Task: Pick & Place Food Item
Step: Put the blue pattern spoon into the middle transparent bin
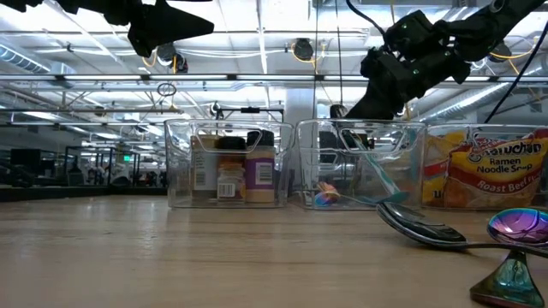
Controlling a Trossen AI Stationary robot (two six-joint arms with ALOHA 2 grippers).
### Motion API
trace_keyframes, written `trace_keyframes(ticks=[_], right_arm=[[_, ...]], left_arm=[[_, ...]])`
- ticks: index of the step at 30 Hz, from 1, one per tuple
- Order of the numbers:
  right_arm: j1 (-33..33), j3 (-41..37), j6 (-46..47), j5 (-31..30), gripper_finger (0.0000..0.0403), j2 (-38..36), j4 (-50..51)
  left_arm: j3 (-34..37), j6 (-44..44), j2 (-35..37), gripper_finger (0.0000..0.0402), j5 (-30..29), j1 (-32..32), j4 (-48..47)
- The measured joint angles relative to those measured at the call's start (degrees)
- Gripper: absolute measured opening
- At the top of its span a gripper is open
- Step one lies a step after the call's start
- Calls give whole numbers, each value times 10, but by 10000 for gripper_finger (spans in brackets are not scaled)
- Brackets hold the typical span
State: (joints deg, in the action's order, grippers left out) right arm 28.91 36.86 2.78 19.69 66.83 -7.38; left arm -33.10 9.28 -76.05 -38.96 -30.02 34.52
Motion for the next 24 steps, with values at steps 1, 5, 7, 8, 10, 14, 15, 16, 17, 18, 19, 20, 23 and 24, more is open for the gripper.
trace_keyframes(ticks=[1,5,7,8,10,14,15,16,17,18,19,20,23,24], right_arm=[[-3,0,0,-2,1,0,9],[-22,0,-33,-32,1,0,33],[-32,0,-43,-54,1,0,38],[-37,0,-44,-61,1,0,37],[-41,0,-38,-62,2,0,33],[-46,0,-30,-80,1,0,28],[-47,0,-29,-95,1,0,28],[-47,0,-26,-112,2,0,28],[-47,0,-21,-129,3,0,28],[-47,0,-15,-145,5,0,28],[-47,0,-10,-159,7,0,28],[-47,0,-6,-172,9,0,27],[-47,0,-4,-204,19,0,26],[-47,0,-4,-210,23,0,27]], left_arm=[[0,0,0,267,0,0,0],[0,0,0,267,0,0,0],[0,0,0,266,0,0,0],[0,0,0,267,0,0,0],[0,0,0,267,0,0,0],[0,2,0,267,0,0,0],[0,2,0,267,0,0,0],[0,3,0,267,0,0,0],[0,3,0,267,0,0,0],[0,3,0,267,0,0,0],[0,3,0,267,0,0,0],[0,3,0,267,0,0,0],[0,3,0,267,0,0,0],[0,3,0,267,0,0,0]])
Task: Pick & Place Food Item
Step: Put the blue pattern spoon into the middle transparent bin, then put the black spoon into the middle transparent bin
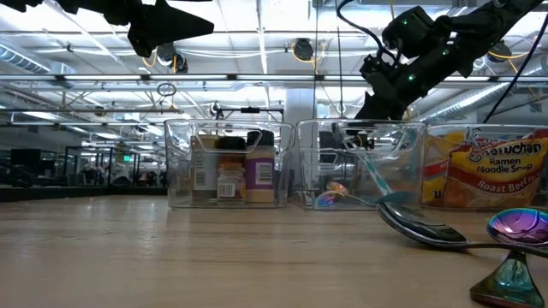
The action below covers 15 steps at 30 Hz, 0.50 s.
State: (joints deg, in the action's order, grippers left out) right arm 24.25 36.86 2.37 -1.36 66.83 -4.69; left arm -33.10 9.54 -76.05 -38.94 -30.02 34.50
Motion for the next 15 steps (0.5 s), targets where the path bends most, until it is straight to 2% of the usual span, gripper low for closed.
trace_keyframes(ticks=[15], right_arm=[[-6,-1,7,6,146,-11,-12]], left_arm=[[0,0,0,267,0,0,0]])
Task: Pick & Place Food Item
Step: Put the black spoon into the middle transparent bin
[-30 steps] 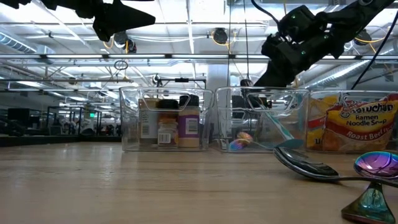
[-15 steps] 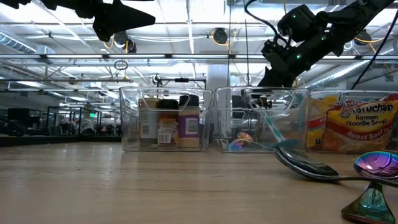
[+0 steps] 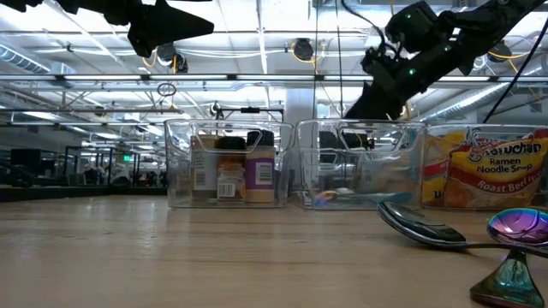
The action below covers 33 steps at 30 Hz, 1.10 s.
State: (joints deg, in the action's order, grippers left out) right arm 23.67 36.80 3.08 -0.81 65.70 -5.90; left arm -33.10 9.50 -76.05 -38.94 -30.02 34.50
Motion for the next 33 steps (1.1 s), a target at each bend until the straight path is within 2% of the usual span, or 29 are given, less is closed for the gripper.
trace_keyframes(ticks=[6,10,12,17,19,22,24,27,30,33], right_arm=[[-62,0,32,100,166,-46,-41],[-150,0,58,202,169,-72,-88],[-208,0,62,220,169,-82,-105],[-355,0,22,216,162,-88,-131],[-407,0,-6,213,158,-88,-131],[-471,0,-62,176,154,-88,-130],[-502,0,-91,138,154,-91,-131],[-534,0,-105,88,154,-100,-131],[-551,0,-104,55,154,-109,-128],[-558,0,-105,51,151,-113,-128]], left_arm=[[0,23,0,267,1,0,0],[0,91,-5,267,5,6,2],[-1,129,-13,267,5,12,0],[-1,193,-52,267,6,32,0],[-3,226,-76,267,49,43,3],[-31,252,-128,267,161,58,17],[-67,234,-173,267,225,62,31],[-143,161,-246,267,294,67,23],[-216,112,-310,267,328,73,-21],[-274,112,-351,267,334,84,-96]])
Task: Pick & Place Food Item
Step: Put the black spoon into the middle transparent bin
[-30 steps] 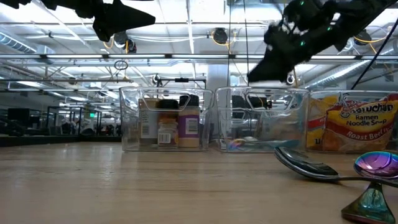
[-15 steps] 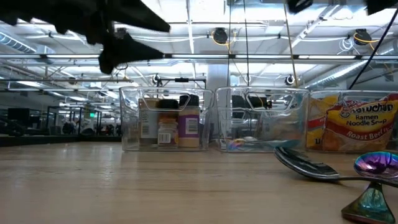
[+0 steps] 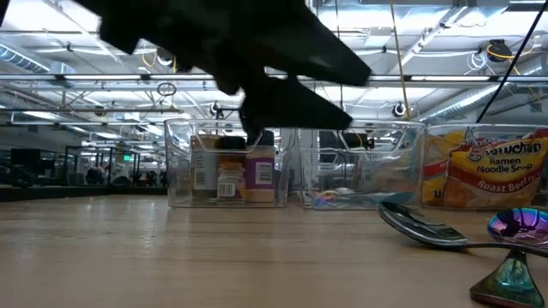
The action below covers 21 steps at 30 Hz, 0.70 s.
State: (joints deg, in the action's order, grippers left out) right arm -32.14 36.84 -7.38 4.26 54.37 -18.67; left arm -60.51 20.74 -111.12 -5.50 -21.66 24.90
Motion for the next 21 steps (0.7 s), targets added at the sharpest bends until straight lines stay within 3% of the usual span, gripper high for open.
trace_keyframes(ticks=[4,9,21], right_arm=[[-4,0,0,2,148,-2,1],[-4,0,0,1,148,-1,3],[-3,0,0,0,144,-2,3]], left_arm=[[-57,40,-39,267,0,15,-77],[-95,29,-82,267,21,25,-108],[-101,34,-114,262,56,25,-113]])
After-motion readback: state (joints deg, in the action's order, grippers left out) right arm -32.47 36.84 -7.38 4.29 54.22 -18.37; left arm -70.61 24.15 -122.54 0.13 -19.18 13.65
